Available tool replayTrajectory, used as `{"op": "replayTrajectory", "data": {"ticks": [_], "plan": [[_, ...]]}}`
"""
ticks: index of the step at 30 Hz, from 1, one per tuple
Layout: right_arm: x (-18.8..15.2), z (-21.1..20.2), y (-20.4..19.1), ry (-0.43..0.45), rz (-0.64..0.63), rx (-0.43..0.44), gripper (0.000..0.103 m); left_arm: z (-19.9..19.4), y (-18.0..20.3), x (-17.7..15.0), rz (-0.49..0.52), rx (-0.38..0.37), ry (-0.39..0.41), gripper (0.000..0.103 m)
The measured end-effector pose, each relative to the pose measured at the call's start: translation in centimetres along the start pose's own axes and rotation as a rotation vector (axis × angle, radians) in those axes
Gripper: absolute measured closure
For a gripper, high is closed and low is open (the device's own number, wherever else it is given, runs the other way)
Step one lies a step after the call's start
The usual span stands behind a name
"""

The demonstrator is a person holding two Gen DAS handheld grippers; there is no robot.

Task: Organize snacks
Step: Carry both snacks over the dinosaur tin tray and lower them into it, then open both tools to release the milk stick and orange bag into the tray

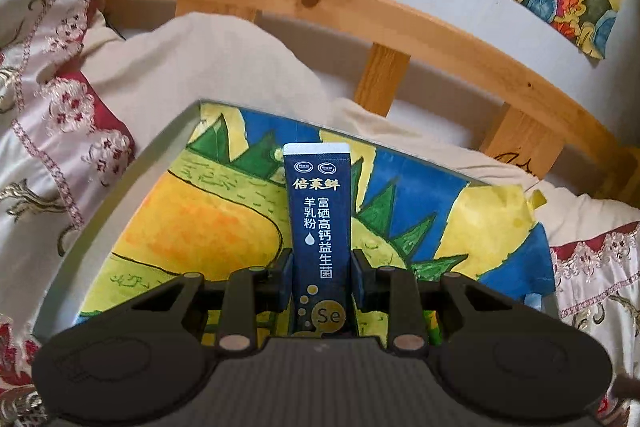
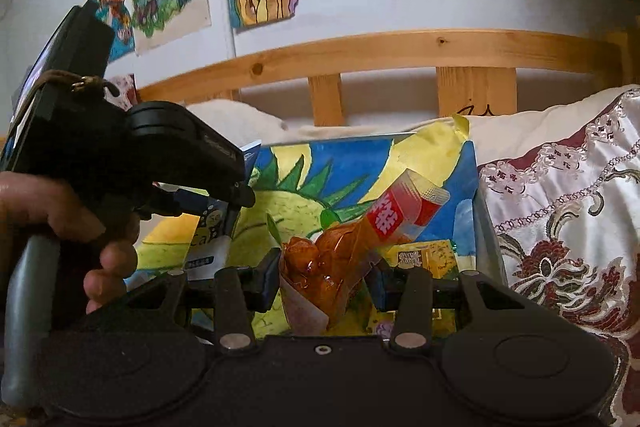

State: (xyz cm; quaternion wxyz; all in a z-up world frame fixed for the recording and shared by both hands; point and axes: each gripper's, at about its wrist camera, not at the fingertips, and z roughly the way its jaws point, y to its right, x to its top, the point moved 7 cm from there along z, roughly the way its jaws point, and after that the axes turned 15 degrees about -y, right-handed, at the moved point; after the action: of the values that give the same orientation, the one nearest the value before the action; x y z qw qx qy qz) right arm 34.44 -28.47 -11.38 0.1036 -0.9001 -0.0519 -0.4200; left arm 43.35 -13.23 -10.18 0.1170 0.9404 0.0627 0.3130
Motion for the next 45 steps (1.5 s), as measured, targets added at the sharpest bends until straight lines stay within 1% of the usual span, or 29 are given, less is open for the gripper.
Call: {"op": "replayTrajectory", "data": {"ticks": [9,15,22,26,27,29,31,33,35,37,40,45], "plan": [[-0.1,0.6,-0.1,-0.030,-0.006,-0.026,0.055,1.2,-0.1,-0.6,-0.001,0.012,-0.028,0.070],[-0.1,0.7,-0.3,-0.033,-0.021,-0.037,0.049,1.7,-0.3,-1.1,0.002,0.041,-0.048,0.069],[-0.1,0.7,-0.5,-0.037,-0.035,-0.034,0.043,1.8,-0.2,-1.3,0.005,0.034,-0.059,0.065],[-0.1,0.6,-0.8,-0.037,-0.050,-0.033,0.040,1.3,-0.3,-1.3,0.006,0.025,-0.052,0.052],[-0.1,0.6,-0.9,-0.034,-0.056,-0.035,0.038,1.1,-0.3,-1.3,0.005,0.022,-0.048,0.050],[0.0,0.4,-1.1,-0.022,-0.071,-0.040,0.030,0.8,-0.4,-1.2,0.004,0.016,-0.040,0.045],[0.1,0.1,-1.5,-0.007,-0.088,-0.043,0.025,0.4,-0.5,-1.1,0.002,0.012,-0.033,0.043],[0.2,-0.2,-1.7,0.005,-0.099,-0.052,0.025,0.0,-0.6,-1.0,0.000,0.009,-0.023,0.038],[0.3,-0.3,-1.8,0.010,-0.104,-0.055,0.022,-0.6,-0.8,-0.9,-0.005,0.010,-0.010,0.030],[0.5,-0.6,-1.8,0.022,-0.106,-0.061,0.018,-1.4,-1.0,-0.8,-0.004,0.009,0.007,0.026],[1.0,-1.2,-1.8,0.041,-0.111,-0.078,0.017,-2.8,-1.2,-0.6,0.004,0.013,0.027,0.022],[2.1,-3.8,-1.8,0.087,-0.093,-0.094,0.009,-6.4,-2.0,-0.6,0.004,0.026,0.073,0.015]]}}
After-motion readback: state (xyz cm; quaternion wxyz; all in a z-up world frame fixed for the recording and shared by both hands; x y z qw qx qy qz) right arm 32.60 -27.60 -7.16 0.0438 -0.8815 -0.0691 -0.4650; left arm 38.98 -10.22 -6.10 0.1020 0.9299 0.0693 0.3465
